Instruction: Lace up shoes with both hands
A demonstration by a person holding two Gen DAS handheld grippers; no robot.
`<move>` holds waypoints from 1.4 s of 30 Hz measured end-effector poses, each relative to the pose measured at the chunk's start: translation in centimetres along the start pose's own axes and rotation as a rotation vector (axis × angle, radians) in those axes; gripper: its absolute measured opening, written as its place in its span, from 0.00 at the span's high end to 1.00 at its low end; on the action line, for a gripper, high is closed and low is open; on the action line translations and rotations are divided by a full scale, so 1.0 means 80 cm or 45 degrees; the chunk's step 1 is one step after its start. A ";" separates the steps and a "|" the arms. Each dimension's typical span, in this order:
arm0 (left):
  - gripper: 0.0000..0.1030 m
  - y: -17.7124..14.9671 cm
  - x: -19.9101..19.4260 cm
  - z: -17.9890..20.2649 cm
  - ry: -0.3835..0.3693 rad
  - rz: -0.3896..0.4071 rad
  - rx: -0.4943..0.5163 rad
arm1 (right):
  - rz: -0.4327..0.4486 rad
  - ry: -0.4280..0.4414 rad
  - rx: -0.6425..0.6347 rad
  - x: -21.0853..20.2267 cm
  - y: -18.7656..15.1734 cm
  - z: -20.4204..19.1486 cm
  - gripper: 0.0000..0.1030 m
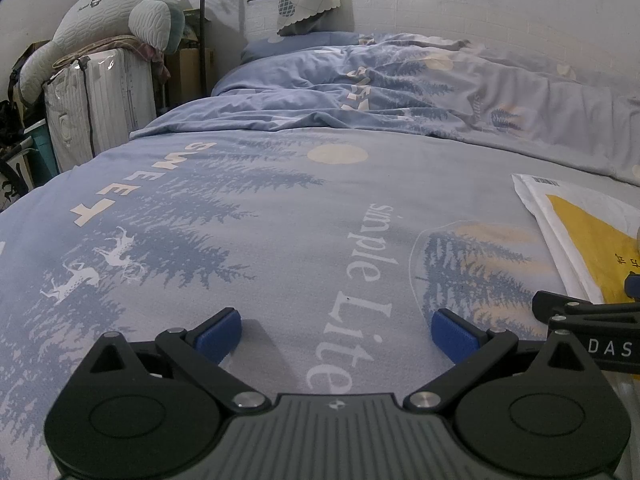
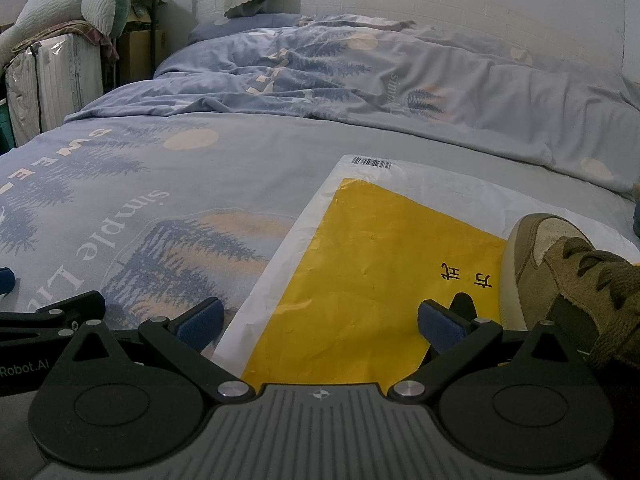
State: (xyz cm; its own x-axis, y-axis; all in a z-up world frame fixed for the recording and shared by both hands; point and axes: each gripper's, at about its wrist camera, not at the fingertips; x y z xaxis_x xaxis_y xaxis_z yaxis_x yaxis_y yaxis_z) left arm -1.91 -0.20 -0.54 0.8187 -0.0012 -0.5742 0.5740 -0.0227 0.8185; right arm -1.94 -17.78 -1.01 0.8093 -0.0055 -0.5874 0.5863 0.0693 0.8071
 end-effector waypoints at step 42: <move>0.00 0.001 -0.002 -0.002 0.002 -0.002 0.006 | 0.000 -0.001 -0.002 0.001 -0.001 0.001 0.00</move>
Point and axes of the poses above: each gripper's, at about its wrist camera, not at the fingertips, and x roughly the way its jaws point, z to its right, y to its top, and after that the axes turned 1 degree about x, right-handed
